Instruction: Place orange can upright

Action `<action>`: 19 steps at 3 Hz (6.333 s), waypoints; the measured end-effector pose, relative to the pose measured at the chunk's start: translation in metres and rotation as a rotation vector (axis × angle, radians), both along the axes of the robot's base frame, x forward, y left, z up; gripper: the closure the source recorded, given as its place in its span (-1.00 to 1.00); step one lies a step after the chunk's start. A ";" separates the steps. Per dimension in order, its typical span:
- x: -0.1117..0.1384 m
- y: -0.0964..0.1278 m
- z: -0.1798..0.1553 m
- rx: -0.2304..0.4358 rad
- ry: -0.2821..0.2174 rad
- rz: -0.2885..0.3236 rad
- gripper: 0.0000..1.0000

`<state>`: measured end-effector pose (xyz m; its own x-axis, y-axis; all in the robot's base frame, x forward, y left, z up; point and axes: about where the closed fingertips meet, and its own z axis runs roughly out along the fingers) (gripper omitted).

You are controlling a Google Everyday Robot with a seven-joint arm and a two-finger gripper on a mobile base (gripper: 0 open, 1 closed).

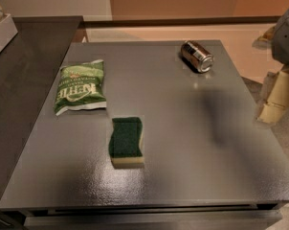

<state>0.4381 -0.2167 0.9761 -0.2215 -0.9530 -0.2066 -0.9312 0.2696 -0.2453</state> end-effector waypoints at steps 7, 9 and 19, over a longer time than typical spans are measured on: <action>0.204 0.011 -0.070 0.084 0.065 -0.329 -1.00; 0.250 0.020 -0.096 0.086 0.096 -0.390 -1.00; 0.308 0.027 -0.123 0.182 0.138 -0.741 -0.65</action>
Offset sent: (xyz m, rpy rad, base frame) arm 0.0673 -0.0033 -0.0132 0.0168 0.0139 -0.0694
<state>0.7464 -0.1900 0.8531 -0.8228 -0.4999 -0.2703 -0.5112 0.8589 -0.0325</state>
